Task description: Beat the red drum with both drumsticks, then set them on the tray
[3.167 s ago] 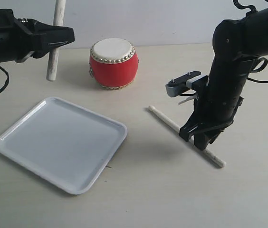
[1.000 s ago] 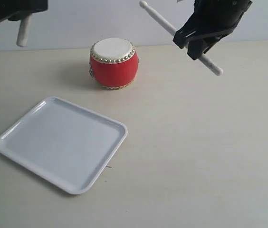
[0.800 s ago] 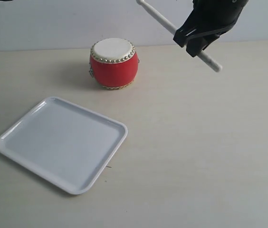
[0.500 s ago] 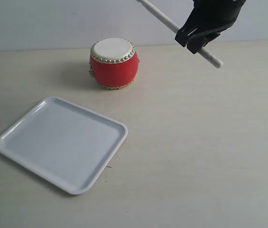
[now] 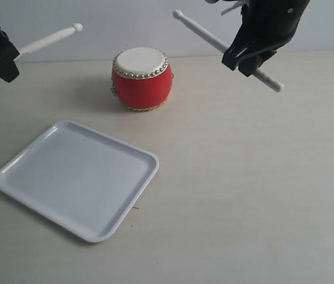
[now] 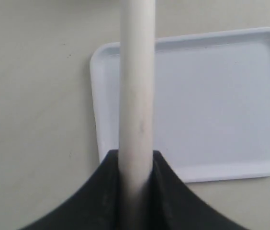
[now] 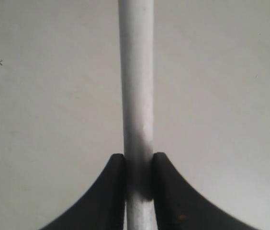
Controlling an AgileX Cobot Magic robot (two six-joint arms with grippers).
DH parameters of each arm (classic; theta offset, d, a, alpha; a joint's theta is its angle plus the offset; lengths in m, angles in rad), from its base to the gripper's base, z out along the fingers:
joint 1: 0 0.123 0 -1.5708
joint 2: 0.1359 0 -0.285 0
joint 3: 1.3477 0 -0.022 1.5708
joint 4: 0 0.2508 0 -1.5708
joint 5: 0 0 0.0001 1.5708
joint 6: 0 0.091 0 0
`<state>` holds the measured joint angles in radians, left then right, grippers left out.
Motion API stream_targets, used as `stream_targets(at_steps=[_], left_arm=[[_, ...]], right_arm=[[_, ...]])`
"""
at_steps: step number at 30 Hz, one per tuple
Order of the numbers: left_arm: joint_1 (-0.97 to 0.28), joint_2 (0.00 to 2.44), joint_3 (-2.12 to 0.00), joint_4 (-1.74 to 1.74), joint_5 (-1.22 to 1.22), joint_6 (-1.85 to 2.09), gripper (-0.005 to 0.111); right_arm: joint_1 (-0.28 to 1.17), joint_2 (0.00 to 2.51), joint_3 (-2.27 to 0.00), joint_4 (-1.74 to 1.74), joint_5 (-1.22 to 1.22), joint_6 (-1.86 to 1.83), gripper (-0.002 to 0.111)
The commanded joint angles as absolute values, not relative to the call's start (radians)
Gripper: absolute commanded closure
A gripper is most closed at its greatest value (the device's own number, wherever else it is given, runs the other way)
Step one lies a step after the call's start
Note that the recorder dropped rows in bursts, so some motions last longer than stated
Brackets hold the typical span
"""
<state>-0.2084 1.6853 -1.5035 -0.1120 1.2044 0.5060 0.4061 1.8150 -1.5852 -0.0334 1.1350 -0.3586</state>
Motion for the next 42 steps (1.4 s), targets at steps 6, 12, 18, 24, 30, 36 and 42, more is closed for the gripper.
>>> stream_targets(at_steps=[6, 12, 18, 24, 30, 36, 42], left_arm=[[-0.284, 1.81, -1.606, -0.108, 1.16, 0.621, 0.107], [-0.284, 1.815, -1.608, -0.068, 1.1, 0.654, 0.107], [-0.284, 1.834, -1.608, -0.058, 1.051, 0.654, 0.107], [-0.284, 1.906, -1.622, -0.063, 1.04, 0.654, 0.107], [-0.284, 1.934, -1.67, -0.07, 1.028, 0.65, 0.107], [-0.284, 1.996, -1.689, -0.154, 1.025, 0.65, 0.107], [-0.284, 2.003, -1.717, -0.099, 1.041, 0.647, 0.107]], right_arm=[[0.408, 1.974, -1.759, -0.014, 1.198, -0.386, 0.108], [0.408, 2.057, -1.871, 0.007, 1.221, -0.421, 0.108], [0.408, 2.144, -1.978, -0.009, 1.221, -0.416, 0.108], [0.408, 2.189, -2.01, -0.009, 1.221, -0.425, 0.108], [0.408, 2.208, -2.01, -0.016, 1.221, -0.425, 0.108], [0.408, 2.212, -2.01, -0.015, 1.221, -0.417, 0.108], [0.408, 2.212, -2.01, -0.017, 1.221, -0.417, 0.108]])
